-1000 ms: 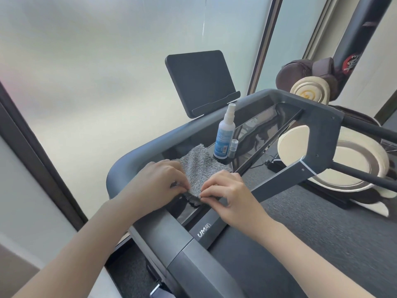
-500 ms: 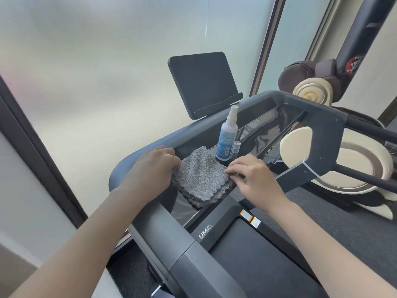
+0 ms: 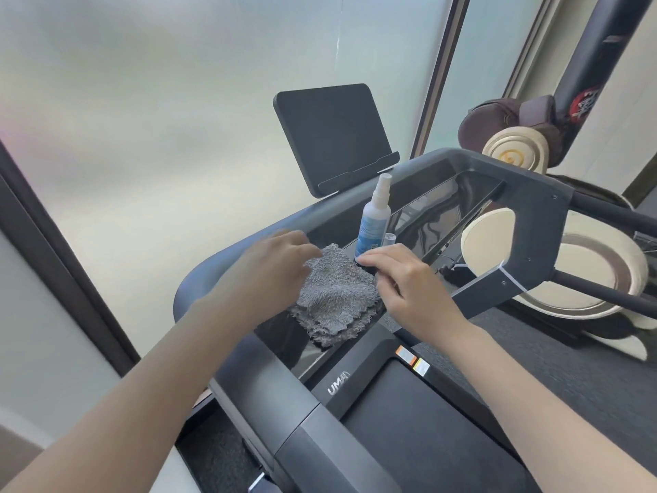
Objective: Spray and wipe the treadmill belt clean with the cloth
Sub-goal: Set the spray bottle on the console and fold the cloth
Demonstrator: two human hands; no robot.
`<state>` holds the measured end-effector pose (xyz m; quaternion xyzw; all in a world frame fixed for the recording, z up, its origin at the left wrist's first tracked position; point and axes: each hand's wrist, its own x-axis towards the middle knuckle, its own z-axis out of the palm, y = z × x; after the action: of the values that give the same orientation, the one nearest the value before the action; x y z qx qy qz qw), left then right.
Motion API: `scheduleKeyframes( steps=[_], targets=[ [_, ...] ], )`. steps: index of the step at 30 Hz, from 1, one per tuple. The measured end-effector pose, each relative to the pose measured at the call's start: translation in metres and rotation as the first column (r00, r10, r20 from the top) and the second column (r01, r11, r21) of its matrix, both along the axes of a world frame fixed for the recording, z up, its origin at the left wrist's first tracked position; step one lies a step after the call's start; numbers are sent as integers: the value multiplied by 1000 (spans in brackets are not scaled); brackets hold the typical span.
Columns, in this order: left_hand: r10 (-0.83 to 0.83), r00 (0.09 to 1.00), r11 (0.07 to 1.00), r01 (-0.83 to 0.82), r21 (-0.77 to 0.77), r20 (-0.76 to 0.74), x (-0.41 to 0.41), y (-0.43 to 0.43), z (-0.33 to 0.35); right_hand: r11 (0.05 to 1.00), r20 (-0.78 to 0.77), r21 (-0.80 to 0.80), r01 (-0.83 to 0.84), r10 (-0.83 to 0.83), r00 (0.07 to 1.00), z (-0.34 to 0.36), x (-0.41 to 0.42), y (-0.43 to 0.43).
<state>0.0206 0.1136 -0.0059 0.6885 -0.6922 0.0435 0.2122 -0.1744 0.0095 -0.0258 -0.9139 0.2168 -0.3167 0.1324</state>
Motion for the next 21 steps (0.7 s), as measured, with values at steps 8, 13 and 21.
scheduleKeyframes(
  steps=[8, 13, 21],
  targets=[
    [-169, 971, 930, 99, 353, 172, -12, -34, -12, 997, -519, -28, 75, -78, 851, -18, 18, 17],
    [-159, 953, 865, 7, 502, 260, -8, -33, -16, 998, -613, -24, 60, -62, 788, -25, 9, 16],
    [-44, 983, 980, 77, 185, -176, 0, -32, -7, 986, -100, 115, 119, -108, 989, -9, -7, 2]
  ],
)
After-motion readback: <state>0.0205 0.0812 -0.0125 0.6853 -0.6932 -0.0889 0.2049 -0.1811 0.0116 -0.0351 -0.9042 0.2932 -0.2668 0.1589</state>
